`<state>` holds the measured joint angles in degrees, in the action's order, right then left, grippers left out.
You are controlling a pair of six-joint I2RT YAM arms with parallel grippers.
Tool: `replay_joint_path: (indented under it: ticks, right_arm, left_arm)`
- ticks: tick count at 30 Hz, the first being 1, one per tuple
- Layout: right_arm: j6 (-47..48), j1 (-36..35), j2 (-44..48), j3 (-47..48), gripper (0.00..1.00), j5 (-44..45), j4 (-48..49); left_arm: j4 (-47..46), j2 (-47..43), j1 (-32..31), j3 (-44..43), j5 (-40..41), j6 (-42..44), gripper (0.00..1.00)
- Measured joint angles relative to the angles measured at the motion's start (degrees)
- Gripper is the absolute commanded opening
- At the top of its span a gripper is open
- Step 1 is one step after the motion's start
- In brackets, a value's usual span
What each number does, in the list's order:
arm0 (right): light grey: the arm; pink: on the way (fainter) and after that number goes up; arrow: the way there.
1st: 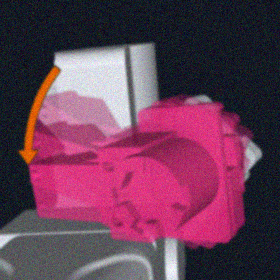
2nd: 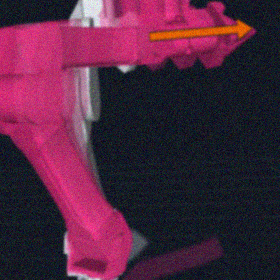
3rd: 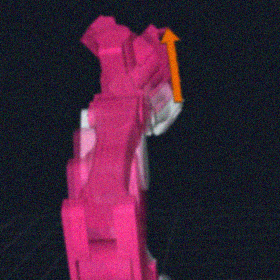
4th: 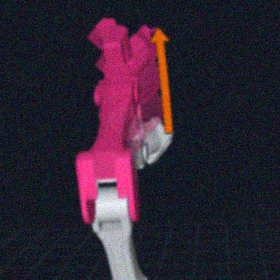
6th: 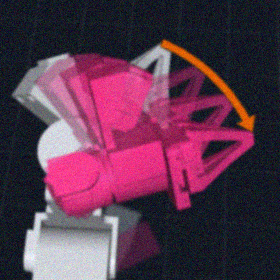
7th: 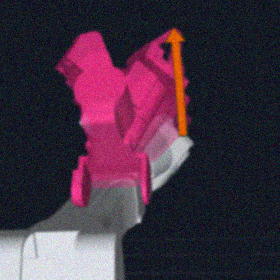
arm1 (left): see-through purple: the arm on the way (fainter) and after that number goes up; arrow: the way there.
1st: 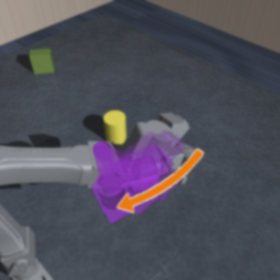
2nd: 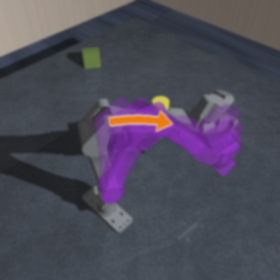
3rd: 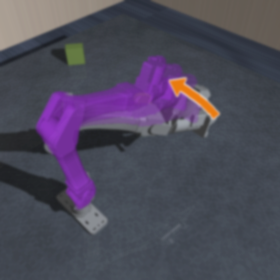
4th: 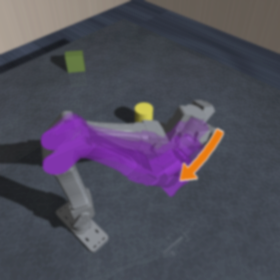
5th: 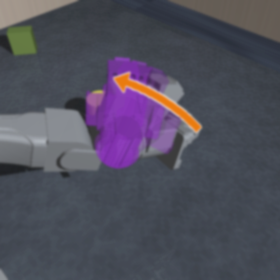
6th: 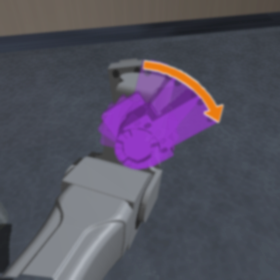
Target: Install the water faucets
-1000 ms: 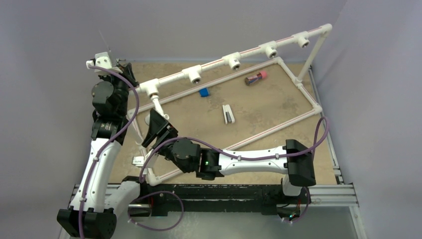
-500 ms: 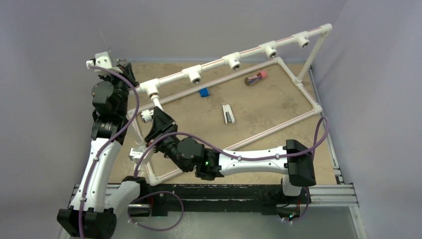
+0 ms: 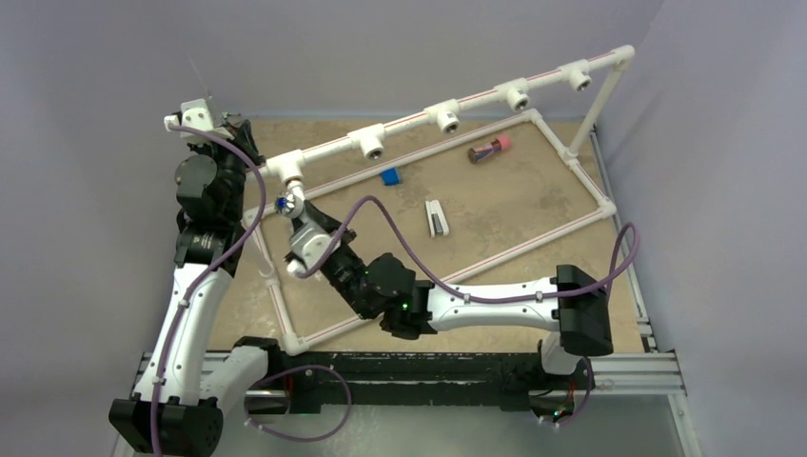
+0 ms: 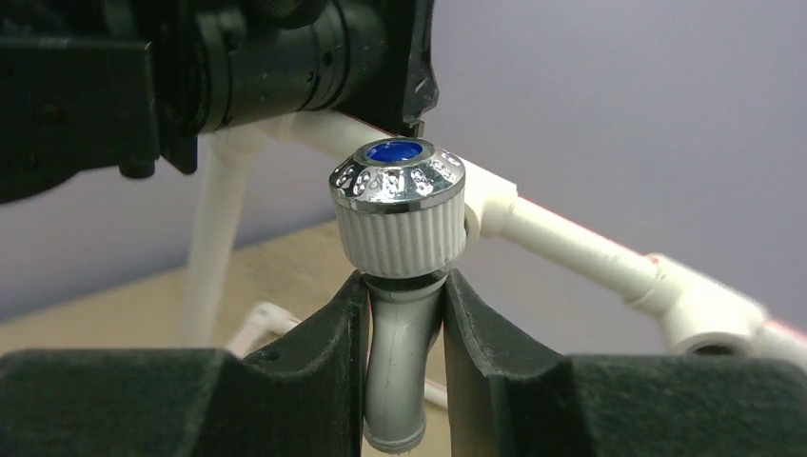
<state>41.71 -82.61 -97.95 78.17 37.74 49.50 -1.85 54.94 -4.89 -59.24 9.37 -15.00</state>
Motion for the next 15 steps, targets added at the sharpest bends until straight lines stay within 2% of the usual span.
replay_joint_path:
  ticks: [9, 15]
  right_arm:
    - [-37.44, 2.97, 2.23, -8.17, 0.0, -1.46, 13.27]
    - [-58.53, 4.04, 1.99, -11.61, 0.0, 0.61, 19.85]
  left_arm:
    - [0.02, 0.0, 0.0, -0.04, 0.0, 0.02, 0.0]
    - [0.13, -0.07, 0.0, -0.04, -0.2, 0.0, 0.0]
